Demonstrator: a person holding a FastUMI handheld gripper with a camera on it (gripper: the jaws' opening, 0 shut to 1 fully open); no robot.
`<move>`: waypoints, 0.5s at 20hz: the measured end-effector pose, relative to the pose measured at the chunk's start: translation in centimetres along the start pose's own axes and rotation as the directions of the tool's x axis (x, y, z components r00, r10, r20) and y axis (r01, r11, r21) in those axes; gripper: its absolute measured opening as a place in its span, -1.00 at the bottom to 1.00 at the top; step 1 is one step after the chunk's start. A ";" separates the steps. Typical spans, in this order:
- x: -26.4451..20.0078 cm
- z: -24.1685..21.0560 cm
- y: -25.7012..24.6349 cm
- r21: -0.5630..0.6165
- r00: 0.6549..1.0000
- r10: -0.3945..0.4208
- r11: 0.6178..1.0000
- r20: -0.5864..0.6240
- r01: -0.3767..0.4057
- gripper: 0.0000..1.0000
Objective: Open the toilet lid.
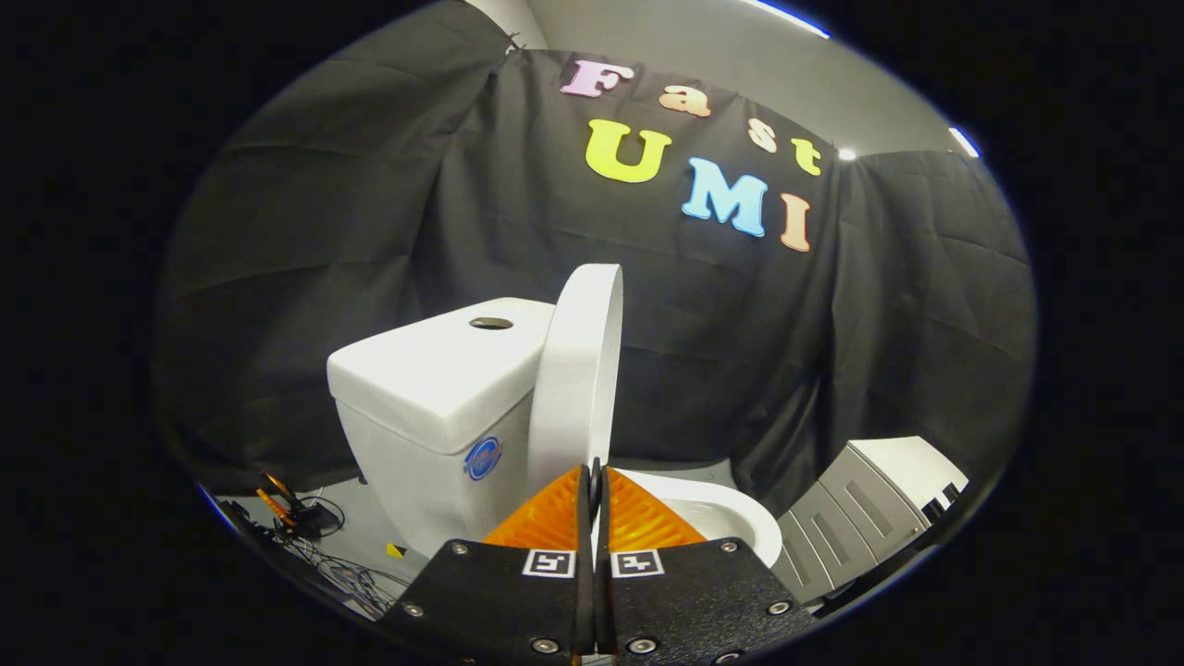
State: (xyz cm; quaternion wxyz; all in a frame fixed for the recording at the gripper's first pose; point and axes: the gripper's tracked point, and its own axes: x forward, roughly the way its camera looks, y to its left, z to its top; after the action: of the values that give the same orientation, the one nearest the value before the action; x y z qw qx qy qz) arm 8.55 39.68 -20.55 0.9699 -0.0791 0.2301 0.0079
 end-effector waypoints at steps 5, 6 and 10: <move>0.2 0.1 1.6 -0.058 1.000 0.007 0.998 0.006 -0.007 -1.00; 0.2 0.1 1.9 -0.050 1.000 0.004 0.999 0.006 -0.003 -1.00; 0.2 0.4 1.9 -0.043 1.000 0.003 0.999 0.004 -0.003 -1.00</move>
State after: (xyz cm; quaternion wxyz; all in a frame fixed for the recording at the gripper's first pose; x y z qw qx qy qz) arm 8.84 41.61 -20.58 0.9684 -0.0993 0.2282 0.0146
